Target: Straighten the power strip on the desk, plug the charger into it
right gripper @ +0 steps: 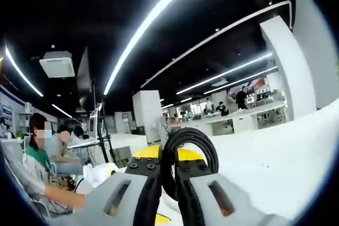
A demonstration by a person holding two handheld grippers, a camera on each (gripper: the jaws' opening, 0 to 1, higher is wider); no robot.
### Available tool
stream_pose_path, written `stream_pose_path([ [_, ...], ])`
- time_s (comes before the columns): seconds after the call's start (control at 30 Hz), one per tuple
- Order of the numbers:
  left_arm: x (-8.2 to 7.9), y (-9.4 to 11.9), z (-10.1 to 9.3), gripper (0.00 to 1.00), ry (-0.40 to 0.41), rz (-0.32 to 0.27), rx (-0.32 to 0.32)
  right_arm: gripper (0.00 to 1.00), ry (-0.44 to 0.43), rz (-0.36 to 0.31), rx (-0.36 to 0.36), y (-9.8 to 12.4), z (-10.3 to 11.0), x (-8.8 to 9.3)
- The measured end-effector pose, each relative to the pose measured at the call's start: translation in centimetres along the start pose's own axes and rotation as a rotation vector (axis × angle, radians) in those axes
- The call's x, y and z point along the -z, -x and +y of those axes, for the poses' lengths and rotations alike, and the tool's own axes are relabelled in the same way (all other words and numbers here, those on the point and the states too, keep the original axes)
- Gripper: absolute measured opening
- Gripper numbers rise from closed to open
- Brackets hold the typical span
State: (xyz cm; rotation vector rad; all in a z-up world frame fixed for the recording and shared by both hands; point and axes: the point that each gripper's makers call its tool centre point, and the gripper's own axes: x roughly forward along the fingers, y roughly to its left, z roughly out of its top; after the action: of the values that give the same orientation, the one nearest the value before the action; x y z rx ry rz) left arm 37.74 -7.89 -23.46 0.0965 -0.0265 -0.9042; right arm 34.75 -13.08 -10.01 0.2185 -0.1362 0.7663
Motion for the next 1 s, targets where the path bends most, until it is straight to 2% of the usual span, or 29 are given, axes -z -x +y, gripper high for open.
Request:
stream_pose_path([
  [0.27,0.0,-2.4,-1.1,0.82,-0.037,-0.004,0.04,0.06,-0.016,-0.006,-0.005,-0.1,-0.1,0.2],
  [0.5,-0.1,-4.1,-1.2,0.81,-0.072,-0.02,0.059,0.06,-0.022,-0.006,-0.012,-0.3,0.3,0.6],
  [0.83,0.1,-5.5,-2.1,0.77,-0.074,-0.05,0.129,0.06,-0.02,-0.013,-0.025,-0.3,0.8,0.2],
  [1.0,0.3,-6.1,-2.2,0.71,-0.081,-0.059,0.161,0.06,-0.015,-0.014,-0.022,-0.2,0.7,0.2],
])
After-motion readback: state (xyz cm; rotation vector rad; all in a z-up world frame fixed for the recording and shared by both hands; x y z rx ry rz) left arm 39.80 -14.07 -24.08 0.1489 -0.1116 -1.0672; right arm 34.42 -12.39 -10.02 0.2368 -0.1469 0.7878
